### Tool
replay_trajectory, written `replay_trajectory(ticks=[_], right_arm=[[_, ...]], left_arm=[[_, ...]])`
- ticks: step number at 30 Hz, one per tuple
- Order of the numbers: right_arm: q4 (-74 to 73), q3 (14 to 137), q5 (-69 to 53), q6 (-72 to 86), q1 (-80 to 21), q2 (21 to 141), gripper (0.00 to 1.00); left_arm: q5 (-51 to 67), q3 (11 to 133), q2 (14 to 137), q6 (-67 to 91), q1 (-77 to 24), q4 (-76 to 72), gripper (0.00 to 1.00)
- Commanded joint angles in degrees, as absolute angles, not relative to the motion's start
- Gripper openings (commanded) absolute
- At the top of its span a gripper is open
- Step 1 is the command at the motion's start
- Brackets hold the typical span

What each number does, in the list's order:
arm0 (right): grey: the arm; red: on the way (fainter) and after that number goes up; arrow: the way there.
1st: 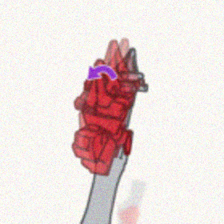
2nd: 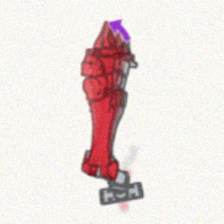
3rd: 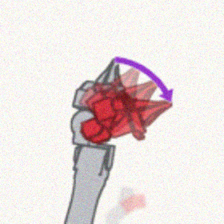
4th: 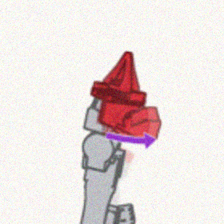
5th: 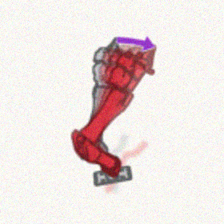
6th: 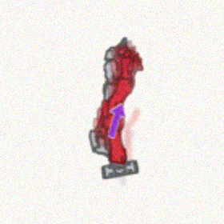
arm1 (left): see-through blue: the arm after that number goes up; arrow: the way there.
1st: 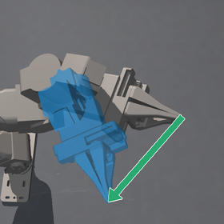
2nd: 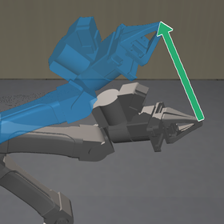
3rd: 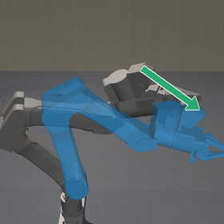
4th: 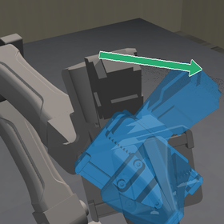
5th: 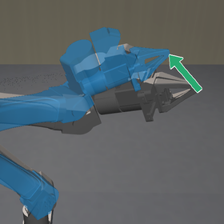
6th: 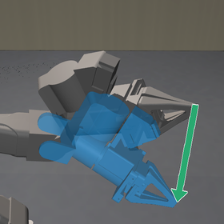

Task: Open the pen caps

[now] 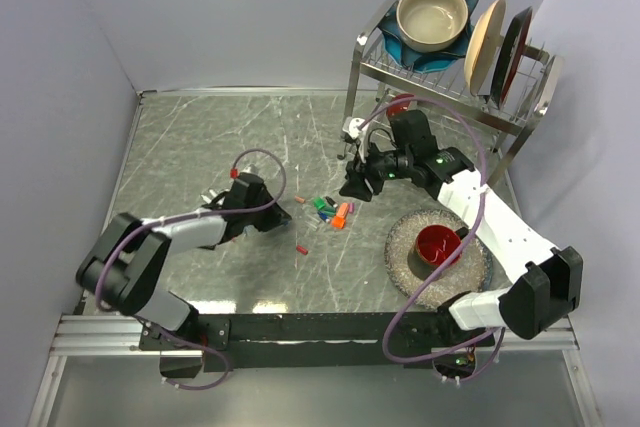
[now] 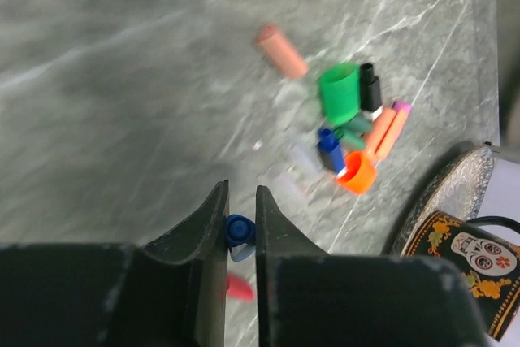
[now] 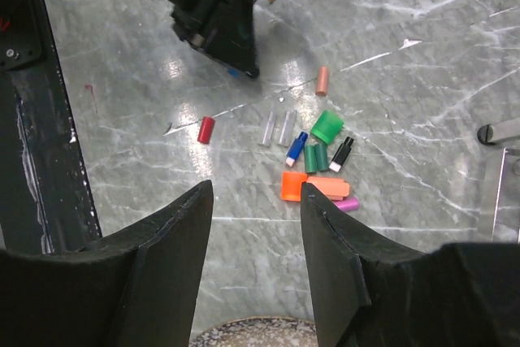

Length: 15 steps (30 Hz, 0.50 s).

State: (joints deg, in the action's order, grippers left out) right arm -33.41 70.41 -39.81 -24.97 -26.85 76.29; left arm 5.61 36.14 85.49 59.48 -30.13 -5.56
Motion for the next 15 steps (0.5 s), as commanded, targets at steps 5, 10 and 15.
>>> replay_trajectory(ticks=[5, 10, 15], right_arm=[[-30.1, 68.6, -45.6, -25.6, -23.0, 72.4, 0.56], [-29.9, 68.0, -46.8, -25.2, -21.1, 71.2, 0.56], [-30.4, 67.1, -45.8, -26.0, -20.2, 69.3, 0.56]], left_arm=[[4.9, 44.5, 93.7, 57.4, -31.8, -7.7, 0.26], [5.1, 45.4, 95.4, 57.0, -32.1, -7.3, 0.31], [3.2, 45.5, 93.0, 55.6, -32.1, -5.5, 0.36]])
